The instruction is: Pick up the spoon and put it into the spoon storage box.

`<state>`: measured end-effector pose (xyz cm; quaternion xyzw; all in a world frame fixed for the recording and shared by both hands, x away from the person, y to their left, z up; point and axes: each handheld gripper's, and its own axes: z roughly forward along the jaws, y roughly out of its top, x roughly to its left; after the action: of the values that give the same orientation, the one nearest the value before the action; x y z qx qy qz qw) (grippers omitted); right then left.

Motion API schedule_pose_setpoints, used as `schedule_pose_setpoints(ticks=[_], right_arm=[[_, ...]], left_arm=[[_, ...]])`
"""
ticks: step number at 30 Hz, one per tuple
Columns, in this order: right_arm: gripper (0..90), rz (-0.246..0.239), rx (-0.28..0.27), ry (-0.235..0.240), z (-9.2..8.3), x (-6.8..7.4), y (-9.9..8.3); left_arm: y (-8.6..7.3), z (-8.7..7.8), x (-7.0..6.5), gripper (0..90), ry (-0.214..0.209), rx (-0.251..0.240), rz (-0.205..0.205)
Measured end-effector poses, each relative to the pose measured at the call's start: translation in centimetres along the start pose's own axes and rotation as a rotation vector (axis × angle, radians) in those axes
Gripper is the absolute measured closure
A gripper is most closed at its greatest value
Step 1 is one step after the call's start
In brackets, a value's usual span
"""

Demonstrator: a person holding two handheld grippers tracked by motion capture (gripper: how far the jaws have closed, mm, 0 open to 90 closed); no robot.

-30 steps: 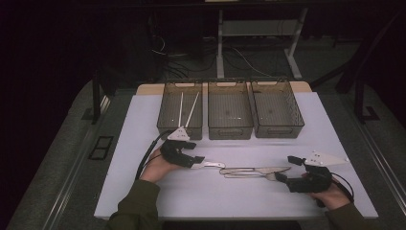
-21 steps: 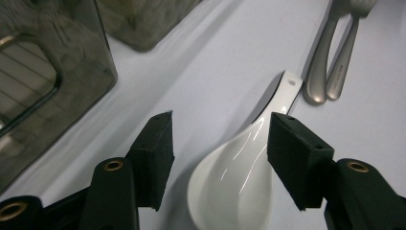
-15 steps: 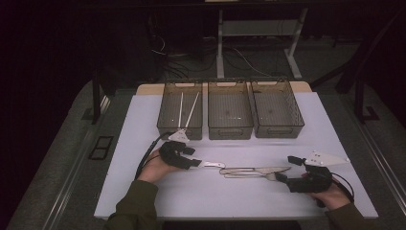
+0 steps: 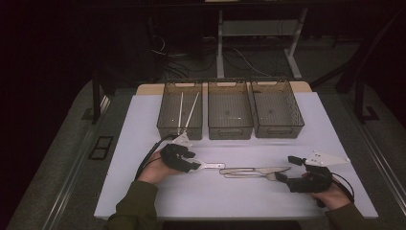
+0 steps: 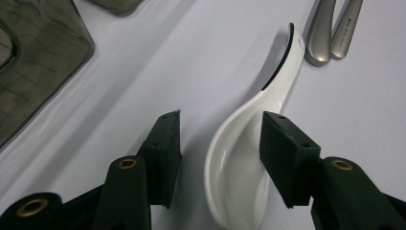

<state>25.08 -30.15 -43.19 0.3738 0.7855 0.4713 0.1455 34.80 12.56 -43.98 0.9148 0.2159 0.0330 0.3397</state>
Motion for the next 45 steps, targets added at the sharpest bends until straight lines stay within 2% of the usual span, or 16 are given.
schedule_pose_setpoints(ticks=[12, 22, 24, 25, 29, 39, 45], right_arm=[[17.3, 0.000, 0.000, -0.001, -0.02, 0.00, 0.00], [17.2, -0.003, -0.010, -0.010, 0.10, 0.10, -0.03], [16.6, -0.005, -0.006, -0.018, 0.20, 0.17, -0.02], [13.3, -0.006, -0.004, -0.015, 0.21, 0.18, 0.00], [12.7, -0.015, 0.008, -0.024, 0.28, 0.15, 0.02], [12.6, -0.031, 0.017, -0.043, 0.68, 0.46, -0.08], [12.6, -0.014, 0.008, -0.057, 0.62, 0.24, -0.09]], left_arm=[[0.02, -0.21, -0.41, 61.6, -0.042, 0.024, 0.037], [0.05, -0.54, -0.49, 71.4, -0.035, 0.034, 0.047], [0.05, -0.62, -0.60, 73.6, -0.035, 0.030, 0.040], [0.03, -0.68, -0.74, 74.9, -0.037, 0.029, 0.026], [0.08, -0.89, -0.78, 79.0, -0.040, 0.032, 0.046], [0.12, -0.92, -0.84, 79.4, -0.040, 0.037, 0.039], [0.18, -0.95, -0.89, 79.6, -0.037, 0.039, 0.044]])
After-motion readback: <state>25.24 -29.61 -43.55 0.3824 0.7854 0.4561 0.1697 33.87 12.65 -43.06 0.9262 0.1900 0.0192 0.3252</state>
